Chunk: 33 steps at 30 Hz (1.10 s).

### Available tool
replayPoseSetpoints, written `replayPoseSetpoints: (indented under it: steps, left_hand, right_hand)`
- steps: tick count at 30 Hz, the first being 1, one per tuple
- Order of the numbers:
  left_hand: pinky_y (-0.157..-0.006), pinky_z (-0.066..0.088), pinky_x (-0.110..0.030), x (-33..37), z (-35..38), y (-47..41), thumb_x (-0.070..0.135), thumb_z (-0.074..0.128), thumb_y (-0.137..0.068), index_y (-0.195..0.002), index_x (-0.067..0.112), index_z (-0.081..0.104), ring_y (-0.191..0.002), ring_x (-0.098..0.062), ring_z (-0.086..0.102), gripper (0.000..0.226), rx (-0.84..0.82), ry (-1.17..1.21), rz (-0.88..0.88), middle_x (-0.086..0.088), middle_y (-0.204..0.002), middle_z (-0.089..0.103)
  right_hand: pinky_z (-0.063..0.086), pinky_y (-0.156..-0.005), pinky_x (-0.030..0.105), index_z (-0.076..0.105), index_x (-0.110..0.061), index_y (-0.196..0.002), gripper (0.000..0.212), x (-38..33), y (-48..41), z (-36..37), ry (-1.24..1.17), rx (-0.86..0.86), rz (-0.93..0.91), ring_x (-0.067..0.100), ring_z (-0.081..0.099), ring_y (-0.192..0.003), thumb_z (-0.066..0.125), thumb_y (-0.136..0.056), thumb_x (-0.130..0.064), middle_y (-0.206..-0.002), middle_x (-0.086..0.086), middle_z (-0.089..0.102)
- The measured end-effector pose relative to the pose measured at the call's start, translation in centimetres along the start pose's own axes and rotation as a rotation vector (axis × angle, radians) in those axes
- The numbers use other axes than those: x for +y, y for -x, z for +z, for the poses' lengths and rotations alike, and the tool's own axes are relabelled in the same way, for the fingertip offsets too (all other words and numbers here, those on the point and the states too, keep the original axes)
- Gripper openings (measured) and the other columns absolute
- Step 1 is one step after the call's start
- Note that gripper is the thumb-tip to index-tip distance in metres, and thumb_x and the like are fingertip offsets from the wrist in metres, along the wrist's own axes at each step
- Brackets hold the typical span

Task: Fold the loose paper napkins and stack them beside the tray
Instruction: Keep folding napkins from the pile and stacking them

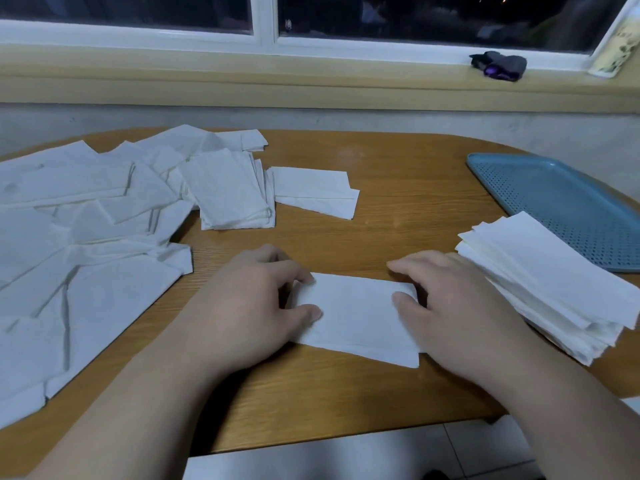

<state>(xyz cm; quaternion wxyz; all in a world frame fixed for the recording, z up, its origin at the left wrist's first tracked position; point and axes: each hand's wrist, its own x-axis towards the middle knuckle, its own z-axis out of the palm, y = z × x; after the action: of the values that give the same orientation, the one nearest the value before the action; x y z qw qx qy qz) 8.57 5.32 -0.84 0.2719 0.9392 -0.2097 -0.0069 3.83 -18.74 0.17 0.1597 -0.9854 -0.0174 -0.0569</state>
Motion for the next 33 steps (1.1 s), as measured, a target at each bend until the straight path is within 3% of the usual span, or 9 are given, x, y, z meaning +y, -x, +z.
replayPoseSetpoints:
  steps: [3,7,11,13,19,25,28,30,33]
  left_hand:
    - [-0.098,0.041,-0.025,0.1,0.1,0.0,0.056,0.071,-0.08,-0.117,0.044,0.064,-0.113,0.001,0.044,0.039,-0.023,-0.005,0.026,0.029,-0.118,0.048]
    - [-0.101,0.038,-0.025,0.0,0.1,0.1,0.056,0.069,-0.08,-0.119,0.044,0.063,-0.116,0.001,0.039,0.041,-0.032,-0.046,0.05,0.031,-0.119,0.049]
    - [-0.101,0.039,-0.025,-0.1,0.1,0.0,0.057,0.068,-0.08,-0.12,0.044,0.063,-0.116,0.001,0.039,0.043,-0.036,-0.052,0.057,0.031,-0.12,0.049]
    - [-0.102,0.039,-0.026,-0.1,0.2,0.0,0.057,0.068,-0.08,-0.12,0.043,0.063,-0.116,0.001,0.039,0.043,-0.035,-0.054,0.059,0.031,-0.12,0.048]
    - [-0.102,0.036,-0.024,-0.2,0.0,0.1,0.055,0.069,-0.081,-0.124,0.042,0.061,-0.118,0.001,0.039,0.045,-0.04,-0.044,0.057,0.03,-0.122,0.048]
    - [-0.079,0.037,-0.006,-0.1,-0.1,0.1,0.048,0.061,-0.09,-0.123,0.049,0.058,-0.099,0.008,0.051,0.033,0.04,0.162,-0.028,0.026,-0.103,0.059]
    - [-0.067,0.043,-0.008,0.3,-0.2,0.1,0.037,0.063,-0.093,-0.11,0.053,0.059,-0.075,0.002,0.061,0.023,0.074,0.348,-0.095,0.023,-0.091,0.065]
    - [-0.06,0.043,-0.009,0.5,-0.2,0.0,0.028,0.066,-0.094,-0.107,0.049,0.063,-0.061,-0.004,0.06,0.025,0.095,0.442,-0.1,0.013,-0.085,0.065]
    - [-0.06,0.042,-0.012,0.6,-0.2,-0.1,0.024,0.067,-0.093,-0.102,0.045,0.071,-0.071,-0.011,0.061,0.023,0.143,0.525,-0.133,0.007,-0.085,0.065]
  right_hand:
    - [0.033,-0.107,0.026,0.048,-0.036,-0.143,0.042,0.0,-0.3,0.3,0.039,-0.044,0.023,0.005,0.034,-0.129,0.045,-0.1,-0.038,-0.137,-0.02,0.048]
    - [0.041,-0.089,0.023,0.059,-0.038,-0.128,0.032,0.2,-0.5,0.4,-0.021,-0.017,0.042,0.003,0.042,-0.104,0.053,-0.097,-0.031,-0.102,-0.022,0.053]
    - [0.041,-0.075,0.023,0.061,-0.039,-0.093,0.008,0.0,-0.7,0.4,-0.073,-0.033,0.101,0.006,0.048,-0.095,0.059,-0.092,-0.031,-0.092,-0.017,0.051]
    - [0.043,-0.073,0.025,0.058,-0.035,-0.079,0.013,-0.1,-0.8,0.3,-0.095,-0.022,0.108,0.006,0.05,-0.092,0.061,-0.09,-0.028,-0.091,-0.015,0.052]
    - [0.046,-0.06,0.027,0.056,-0.031,-0.076,0.015,-0.6,-0.4,-0.1,-0.195,0.015,0.102,0.008,0.057,-0.074,0.061,-0.089,-0.025,-0.08,-0.015,0.059]
    - [0.045,-0.055,0.025,0.064,-0.023,-0.077,0.011,-0.7,0.0,-1.3,-0.638,0.048,0.175,0.009,0.058,-0.06,0.069,-0.085,-0.019,-0.069,-0.003,0.066]
    - [0.043,-0.064,0.039,0.067,-0.02,-0.079,0.008,-0.9,0.2,-1.3,-0.906,0.031,0.23,0.021,0.058,-0.065,0.072,-0.083,-0.016,-0.07,0.015,0.064]
    - [0.042,-0.064,0.038,0.068,-0.021,-0.076,0.015,-1.0,0.4,-1.1,-0.958,0.018,0.261,0.019,0.058,-0.065,0.072,-0.085,-0.009,-0.066,0.01,0.063]
    - [0.041,-0.058,0.035,0.067,-0.02,-0.073,0.019,-1.1,0.6,-0.7,-0.944,-0.015,0.293,0.016,0.056,-0.059,0.071,-0.084,-0.005,-0.062,0.002,0.062]
